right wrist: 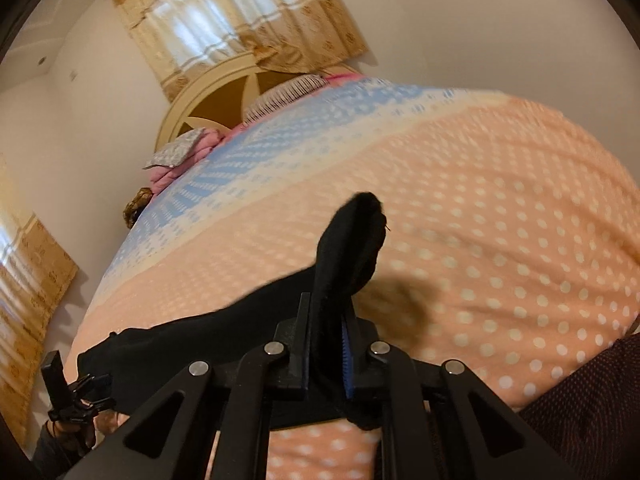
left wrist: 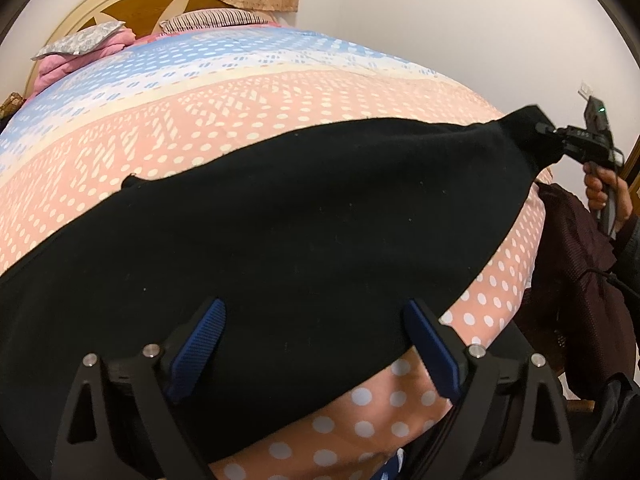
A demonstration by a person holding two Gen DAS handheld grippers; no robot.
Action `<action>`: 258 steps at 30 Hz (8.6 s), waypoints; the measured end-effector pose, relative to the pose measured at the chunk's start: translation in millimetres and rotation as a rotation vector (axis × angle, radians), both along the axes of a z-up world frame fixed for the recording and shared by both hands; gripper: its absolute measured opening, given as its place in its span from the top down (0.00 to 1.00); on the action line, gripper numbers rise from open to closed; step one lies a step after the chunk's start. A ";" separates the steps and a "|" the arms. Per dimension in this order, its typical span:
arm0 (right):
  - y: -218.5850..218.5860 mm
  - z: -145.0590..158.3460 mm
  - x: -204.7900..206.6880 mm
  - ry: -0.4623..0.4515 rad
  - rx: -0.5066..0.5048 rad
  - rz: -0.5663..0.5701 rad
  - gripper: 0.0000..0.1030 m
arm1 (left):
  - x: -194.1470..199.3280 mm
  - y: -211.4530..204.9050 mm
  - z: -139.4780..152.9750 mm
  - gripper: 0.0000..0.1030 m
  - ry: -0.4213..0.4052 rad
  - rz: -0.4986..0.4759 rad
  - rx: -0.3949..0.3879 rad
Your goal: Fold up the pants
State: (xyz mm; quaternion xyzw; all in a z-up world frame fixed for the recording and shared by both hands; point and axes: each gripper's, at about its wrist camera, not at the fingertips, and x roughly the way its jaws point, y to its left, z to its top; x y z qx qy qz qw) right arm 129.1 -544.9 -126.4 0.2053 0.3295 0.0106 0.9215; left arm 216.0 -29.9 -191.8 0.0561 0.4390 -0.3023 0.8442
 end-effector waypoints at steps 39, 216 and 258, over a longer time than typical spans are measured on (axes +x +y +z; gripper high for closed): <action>291.5 -37.4 37.5 0.038 -0.239 0.536 0.41 | -12.4 23.6 20.1 0.09 -0.009 0.024 -0.137; 70.2 -51.4 13.3 -0.147 0.212 -0.117 0.33 | -14.2 -96.4 112.4 0.38 -0.203 -0.175 -0.245; 124.4 -57.1 37.1 0.074 -0.072 0.104 0.81 | 25.2 -14.9 34.1 0.23 -0.133 0.105 0.018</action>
